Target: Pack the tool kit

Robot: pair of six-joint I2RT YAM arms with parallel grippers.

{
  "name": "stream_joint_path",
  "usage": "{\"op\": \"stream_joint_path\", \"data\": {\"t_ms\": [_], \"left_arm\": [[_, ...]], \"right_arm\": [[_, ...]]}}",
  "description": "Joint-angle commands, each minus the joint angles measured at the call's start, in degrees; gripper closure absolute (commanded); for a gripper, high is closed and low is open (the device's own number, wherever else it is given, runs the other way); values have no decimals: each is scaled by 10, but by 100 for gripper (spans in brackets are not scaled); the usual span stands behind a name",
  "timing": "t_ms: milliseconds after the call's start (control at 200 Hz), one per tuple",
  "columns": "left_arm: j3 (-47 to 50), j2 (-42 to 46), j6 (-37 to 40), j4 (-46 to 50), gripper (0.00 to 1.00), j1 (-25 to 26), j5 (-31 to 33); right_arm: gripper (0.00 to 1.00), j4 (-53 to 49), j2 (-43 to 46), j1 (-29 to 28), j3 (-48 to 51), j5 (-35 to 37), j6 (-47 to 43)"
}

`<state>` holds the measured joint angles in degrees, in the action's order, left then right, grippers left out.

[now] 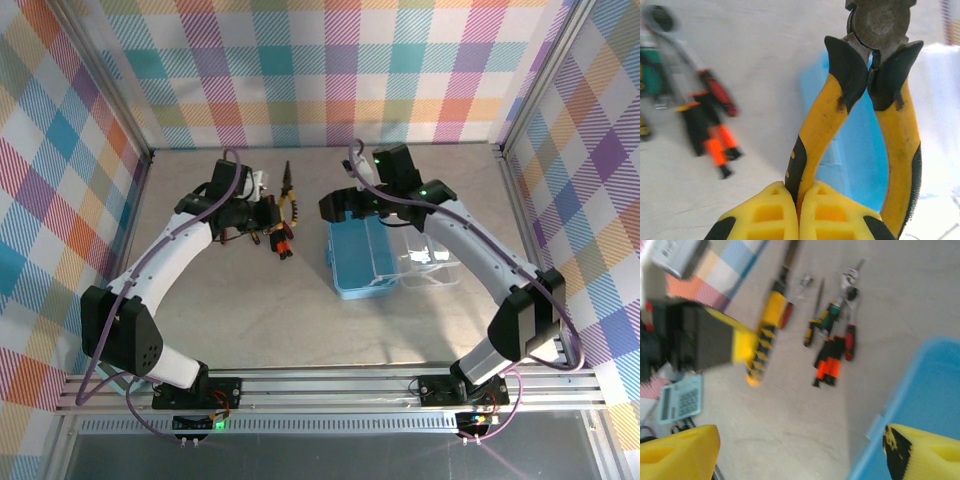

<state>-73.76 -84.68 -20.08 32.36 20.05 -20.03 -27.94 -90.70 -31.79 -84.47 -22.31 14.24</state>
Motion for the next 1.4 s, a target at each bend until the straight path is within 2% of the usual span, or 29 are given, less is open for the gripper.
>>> {"op": "stream_joint_path", "data": {"t_ms": [0, 35, 335, 465, 605, 755, 795, 895, 955, 990, 1160, 1265, 1395], "left_arm": [[-27, -5, -39, -74, 100, 19, -66], [-31, -8, -41, -78, 100, 24, -70], [-38, -25, -46, -94, 100, 48, -77], [-36, -30, -47, -97, 100, 54, -79], [-31, -30, -49, -105, 100, 57, -84], [-24, -24, -49, -115, 100, 57, -91], [-24, -22, -45, -111, 86, 56, -85], [-29, -13, -23, -80, 40, 45, -60], [-22, -1, -15, -67, 21, 26, -45], [-15, 7, -13, -61, 13, 9, -38], [21, 38, 1, -11, 0, -70, 36], [29, 34, 21, 29, 0, -89, 108], [43, 14, 27, 39, 0, -97, 135]], "right_arm": [[22, 42, -28, -7, -22, -26, 32], [26, 44, -33, -8, -25, -21, 36], [40, 74, -57, -17, -24, -26, 55], [59, 79, -67, -18, -26, -24, 60], [85, 77, -69, -18, -25, -13, 61], [100, 62, -64, -16, -19, 2, 54], [100, 56, -57, -13, -15, 8, 50], [100, 37, -32, 5, -3, 12, 36], [100, 20, -11, 19, 6, 14, 23], [100, 6, 0, 29, 10, 15, 13], [100, -93, 37, 62, 24, 24, -41], [100, -141, 33, 66, 36, 37, -64], [100, -162, 4, 64, 51, 58, -65]]}}
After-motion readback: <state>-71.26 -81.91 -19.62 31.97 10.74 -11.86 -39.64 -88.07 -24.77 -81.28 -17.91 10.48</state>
